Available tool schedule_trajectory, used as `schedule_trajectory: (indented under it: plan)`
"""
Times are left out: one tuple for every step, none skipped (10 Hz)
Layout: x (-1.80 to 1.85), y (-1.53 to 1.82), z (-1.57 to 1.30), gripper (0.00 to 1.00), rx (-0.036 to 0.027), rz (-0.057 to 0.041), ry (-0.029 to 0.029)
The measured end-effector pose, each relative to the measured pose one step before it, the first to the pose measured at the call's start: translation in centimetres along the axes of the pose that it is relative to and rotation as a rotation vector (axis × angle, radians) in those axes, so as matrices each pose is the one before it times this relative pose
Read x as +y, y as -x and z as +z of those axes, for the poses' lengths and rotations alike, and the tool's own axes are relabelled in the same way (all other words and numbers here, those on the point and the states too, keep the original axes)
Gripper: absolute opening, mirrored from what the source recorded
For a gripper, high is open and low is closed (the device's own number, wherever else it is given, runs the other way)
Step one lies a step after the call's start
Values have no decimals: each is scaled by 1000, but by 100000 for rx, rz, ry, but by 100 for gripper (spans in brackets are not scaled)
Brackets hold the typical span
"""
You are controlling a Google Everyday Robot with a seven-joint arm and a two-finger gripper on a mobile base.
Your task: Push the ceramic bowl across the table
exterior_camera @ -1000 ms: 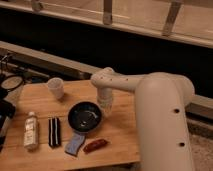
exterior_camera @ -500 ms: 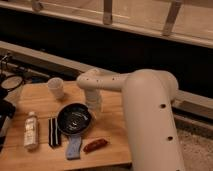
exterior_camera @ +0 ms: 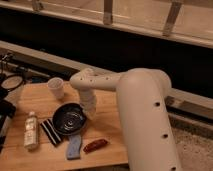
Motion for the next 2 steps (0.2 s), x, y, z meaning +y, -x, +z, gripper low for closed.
schedule_trajectory:
  plan:
    - [347,-238,14,6,-76,-768,-14]
    - [244,130,-45,6,-450,-843,-39]
